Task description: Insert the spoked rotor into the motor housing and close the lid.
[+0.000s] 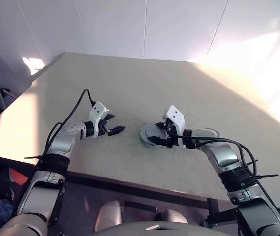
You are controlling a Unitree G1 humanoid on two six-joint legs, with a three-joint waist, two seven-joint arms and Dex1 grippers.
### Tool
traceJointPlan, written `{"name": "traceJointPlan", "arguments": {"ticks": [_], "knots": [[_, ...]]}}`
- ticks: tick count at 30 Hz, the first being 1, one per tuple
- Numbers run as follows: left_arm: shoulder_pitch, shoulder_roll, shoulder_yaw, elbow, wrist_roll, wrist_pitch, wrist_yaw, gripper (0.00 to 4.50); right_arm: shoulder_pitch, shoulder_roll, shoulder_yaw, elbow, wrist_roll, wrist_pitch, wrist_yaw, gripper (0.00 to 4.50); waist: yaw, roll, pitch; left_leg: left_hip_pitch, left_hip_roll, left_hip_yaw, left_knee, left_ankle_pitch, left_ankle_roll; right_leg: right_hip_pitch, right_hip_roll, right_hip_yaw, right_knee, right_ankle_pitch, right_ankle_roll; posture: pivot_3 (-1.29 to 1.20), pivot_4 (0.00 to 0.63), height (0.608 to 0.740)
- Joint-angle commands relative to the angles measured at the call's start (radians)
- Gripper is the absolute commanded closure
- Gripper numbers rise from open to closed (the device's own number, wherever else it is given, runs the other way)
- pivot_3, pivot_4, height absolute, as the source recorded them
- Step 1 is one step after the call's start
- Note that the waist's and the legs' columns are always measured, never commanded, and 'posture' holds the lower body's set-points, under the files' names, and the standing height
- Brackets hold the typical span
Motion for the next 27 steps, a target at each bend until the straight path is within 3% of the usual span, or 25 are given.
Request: {"name": "traceJointPlan", "arguments": {"ticks": [1, 27], "knots": [[-0.012, 0.001, 0.008, -0.023, -0.006, -0.009, 0.003, 0.0, 0.044, -0.036, 0.024, 0.047, -0.038, 0.039, -0.001, 1.4, 0.001, 0.0, 0.0, 0.0, 0.0, 0.0, 0.0, 0.0, 0.0, 0.0, 0.0, 0.0, 0.0, 0.0, 0.0, 0.0, 0.0, 0.74], [-0.016, 0.001, 0.009, -0.014, -0.004, -0.016, 0.003, 0.0, 0.09, -0.098, 0.047, 0.083, -0.058, -0.002, 0.043, 1.4, 0.009, 0.0, 0.0, 0.0, -0.001, 0.0, 0.0, -0.002, 0.003, 0.002, -0.001, 0.0, -0.003, -0.001, 0.002, 0.0, 0.0, 0.74]]}}
